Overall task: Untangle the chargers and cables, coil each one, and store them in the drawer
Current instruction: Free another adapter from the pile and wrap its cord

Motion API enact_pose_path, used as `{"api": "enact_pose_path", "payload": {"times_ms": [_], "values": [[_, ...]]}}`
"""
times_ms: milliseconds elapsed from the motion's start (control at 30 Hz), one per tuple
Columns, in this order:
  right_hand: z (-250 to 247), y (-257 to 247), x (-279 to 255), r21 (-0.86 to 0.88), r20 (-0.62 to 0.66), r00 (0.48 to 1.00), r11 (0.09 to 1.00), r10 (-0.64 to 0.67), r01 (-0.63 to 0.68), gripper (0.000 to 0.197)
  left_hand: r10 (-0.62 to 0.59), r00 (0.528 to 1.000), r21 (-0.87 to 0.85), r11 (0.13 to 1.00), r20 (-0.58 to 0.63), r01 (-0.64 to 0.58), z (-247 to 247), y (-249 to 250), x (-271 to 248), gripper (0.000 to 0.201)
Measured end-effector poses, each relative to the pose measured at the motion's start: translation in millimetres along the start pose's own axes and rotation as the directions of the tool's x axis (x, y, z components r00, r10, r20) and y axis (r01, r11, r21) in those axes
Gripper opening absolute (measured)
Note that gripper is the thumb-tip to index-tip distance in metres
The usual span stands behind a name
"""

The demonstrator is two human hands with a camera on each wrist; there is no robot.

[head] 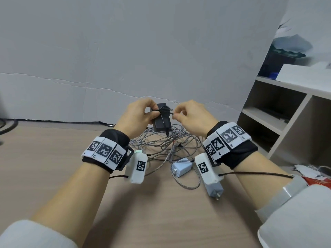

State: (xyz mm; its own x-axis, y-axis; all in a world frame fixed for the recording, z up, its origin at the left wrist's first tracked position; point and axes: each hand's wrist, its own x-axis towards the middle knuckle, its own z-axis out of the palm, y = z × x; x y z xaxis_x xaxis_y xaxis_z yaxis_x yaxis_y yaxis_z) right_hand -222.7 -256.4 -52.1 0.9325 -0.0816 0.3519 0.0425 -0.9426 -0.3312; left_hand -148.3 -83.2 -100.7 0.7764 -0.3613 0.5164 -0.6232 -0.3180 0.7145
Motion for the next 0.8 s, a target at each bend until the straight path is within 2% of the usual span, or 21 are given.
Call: {"api": "enact_pose_path", "payload": {"times_ms": [100, 167, 267, 367, 500, 800], "values": [[-2, -6, 0, 0.115, -0.140, 0.987, 0.988, -0.085, 0.101, 0.015, 0.013, 0.999, -0.007, 1.000, 0.052, -0.013, 0, 5, -1, 0.006], [0, -9, 1, 0.155, -0.176, 0.977, 0.976, -0.122, 0.150, 0.018, 0.033, 0.993, -0.001, 0.999, 0.117, -0.033, 1, 9, -3, 0.009], [1, -10, 3, 0.223, -0.180, 0.974, 0.959, -0.134, 0.173, 0.020, 0.056, 0.979, -0.053, 0.998, 0.195, -0.046, 3, 14, -5, 0.008], [4, -5, 7, 0.301, -0.157, 0.981, 0.941, -0.112, 0.155, 0.017, 0.078, 0.974, -0.075, 0.995, 0.212, -0.063, 2, 16, -5, 0.010], [6, -3, 7, 0.354, -0.133, 0.985, 0.923, -0.106, 0.147, 0.010, 0.093, 0.974, -0.130, 0.989, 0.205, -0.067, 2, 15, -5, 0.011], [-1, -3, 6, 0.427, -0.088, 0.995, 0.901, -0.044, 0.078, 0.013, 0.074, 0.983, -0.198, 0.979, 0.166, -0.040, 6, 11, -3, 0.012]]}}
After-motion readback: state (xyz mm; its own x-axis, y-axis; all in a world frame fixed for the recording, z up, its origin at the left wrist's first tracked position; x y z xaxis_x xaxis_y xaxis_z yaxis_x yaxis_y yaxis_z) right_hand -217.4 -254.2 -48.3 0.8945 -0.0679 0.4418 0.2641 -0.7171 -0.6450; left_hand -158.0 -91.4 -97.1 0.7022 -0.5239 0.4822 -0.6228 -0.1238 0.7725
